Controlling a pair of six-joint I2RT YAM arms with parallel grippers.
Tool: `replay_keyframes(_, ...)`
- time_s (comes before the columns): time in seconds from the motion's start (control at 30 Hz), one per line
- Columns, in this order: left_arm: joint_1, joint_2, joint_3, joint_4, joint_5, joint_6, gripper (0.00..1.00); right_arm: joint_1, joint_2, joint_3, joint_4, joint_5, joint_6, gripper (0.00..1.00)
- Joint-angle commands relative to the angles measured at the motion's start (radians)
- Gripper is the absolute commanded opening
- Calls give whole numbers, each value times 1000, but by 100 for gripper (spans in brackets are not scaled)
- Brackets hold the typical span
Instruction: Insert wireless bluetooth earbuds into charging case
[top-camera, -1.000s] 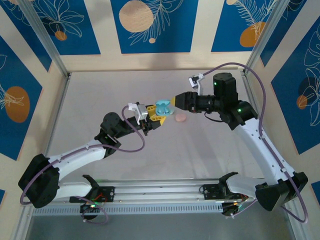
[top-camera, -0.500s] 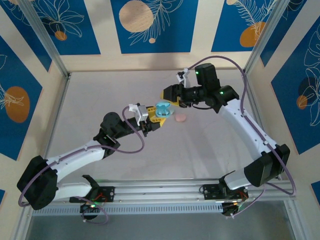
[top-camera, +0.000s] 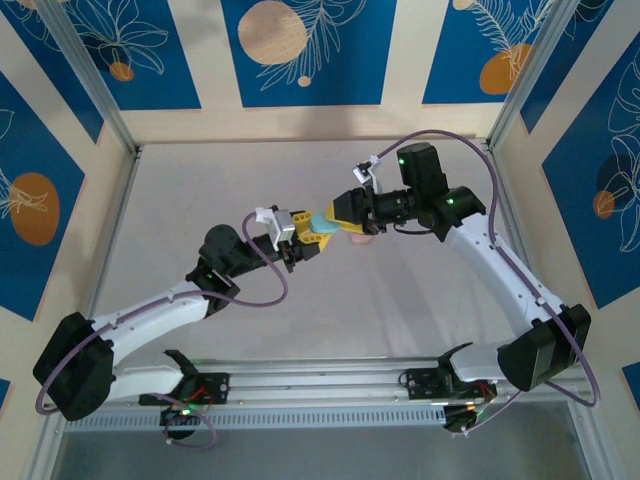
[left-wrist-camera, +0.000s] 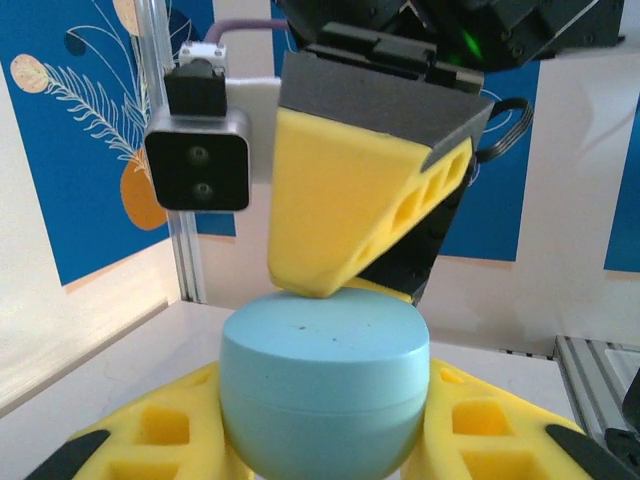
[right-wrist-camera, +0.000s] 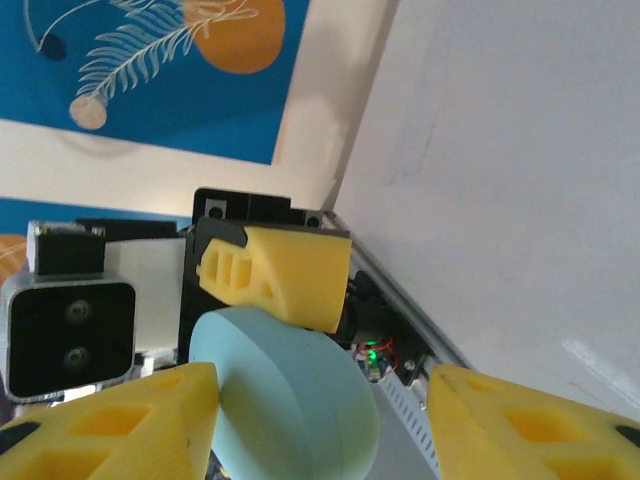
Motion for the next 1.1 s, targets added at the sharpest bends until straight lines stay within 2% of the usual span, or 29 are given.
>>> replay_keyframes(0.0,-8,-5,17,60,-7,-9,27,-6,-21,-60,125,-163,86,57)
replay_keyframes(0.13,-9,-6,18,63,-5,-10,27,-9,-23,-109,233,-249,151,55)
replay_keyframes(0.27,-8,0,21,60,4,-13,28,-5,-15,-132,303,-267,197,50)
replay_keyframes(0.33,-9,3,23,52,6,-13,29,-6,-13,-142,329,-280,212,45)
replay_keyframes(0.5,-9,7,26,16,-10,0,34,-18,-23,-161,336,-274,213,24)
replay_keyframes(0.63,-9,2,37,-78,-41,24,39,-45,-40,-186,360,-243,232,18)
replay_keyframes(0.77,-9,-5,49,-188,-54,55,70,-64,-55,-226,429,-189,281,14)
replay_keyframes(0.87,-9,-21,40,-253,-98,73,72,-88,-61,-276,461,-125,289,14)
replay_keyframes(1.07,-9,-110,-9,-379,-300,102,74,-118,7,-436,414,140,237,16)
